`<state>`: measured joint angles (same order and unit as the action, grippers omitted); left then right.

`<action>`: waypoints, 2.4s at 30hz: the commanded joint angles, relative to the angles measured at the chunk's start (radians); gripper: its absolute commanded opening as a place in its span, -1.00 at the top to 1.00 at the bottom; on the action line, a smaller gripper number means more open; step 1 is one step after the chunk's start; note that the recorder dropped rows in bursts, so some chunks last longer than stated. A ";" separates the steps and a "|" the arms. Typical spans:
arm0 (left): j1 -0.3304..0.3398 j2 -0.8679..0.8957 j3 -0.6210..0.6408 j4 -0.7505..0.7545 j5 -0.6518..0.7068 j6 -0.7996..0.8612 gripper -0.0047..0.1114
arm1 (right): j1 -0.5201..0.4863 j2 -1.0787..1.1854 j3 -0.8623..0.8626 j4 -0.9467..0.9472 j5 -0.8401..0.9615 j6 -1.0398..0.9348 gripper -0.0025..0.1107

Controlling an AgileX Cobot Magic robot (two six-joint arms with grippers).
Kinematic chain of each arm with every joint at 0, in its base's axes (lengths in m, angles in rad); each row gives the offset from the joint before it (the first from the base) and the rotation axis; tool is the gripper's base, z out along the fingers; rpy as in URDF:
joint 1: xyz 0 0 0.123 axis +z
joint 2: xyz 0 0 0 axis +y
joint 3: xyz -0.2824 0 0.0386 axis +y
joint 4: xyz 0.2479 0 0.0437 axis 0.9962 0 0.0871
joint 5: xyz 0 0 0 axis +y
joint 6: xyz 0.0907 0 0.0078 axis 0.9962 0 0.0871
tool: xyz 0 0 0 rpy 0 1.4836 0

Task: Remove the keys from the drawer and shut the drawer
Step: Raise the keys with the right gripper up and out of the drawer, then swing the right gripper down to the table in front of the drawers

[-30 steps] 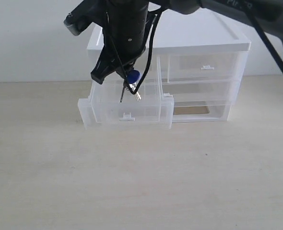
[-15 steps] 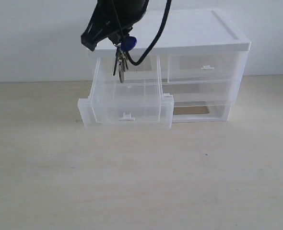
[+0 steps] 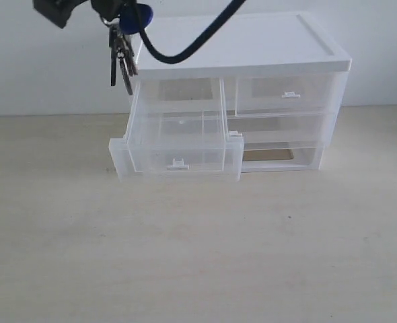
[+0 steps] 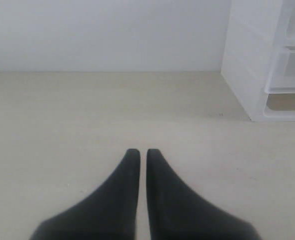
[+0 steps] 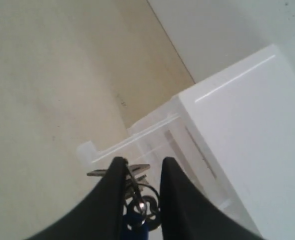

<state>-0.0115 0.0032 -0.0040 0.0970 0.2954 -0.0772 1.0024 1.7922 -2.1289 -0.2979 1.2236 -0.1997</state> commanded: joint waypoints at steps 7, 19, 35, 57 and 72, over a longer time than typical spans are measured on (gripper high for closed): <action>0.003 -0.003 0.004 0.001 0.001 0.002 0.84 | 0.109 -0.038 0.289 -0.003 -0.083 0.069 0.96; 0.003 -0.003 0.004 0.001 0.001 0.002 0.84 | 0.114 -0.038 0.705 0.015 -0.379 0.174 0.96; 0.003 -0.003 0.004 0.001 0.001 0.002 0.84 | 0.093 -0.038 1.282 -1.016 -0.591 1.383 0.96; 0.003 -0.003 0.004 0.001 0.001 0.002 0.84 | -0.276 -0.036 1.331 -1.446 -0.784 1.920 0.96; 0.003 -0.003 0.004 0.001 0.001 0.002 0.84 | -0.276 -0.038 1.326 -1.396 -0.790 1.881 -0.13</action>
<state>-0.0115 0.0032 -0.0040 0.0970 0.2954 -0.0772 0.7305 1.7670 -0.7973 -1.7347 0.3998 1.7134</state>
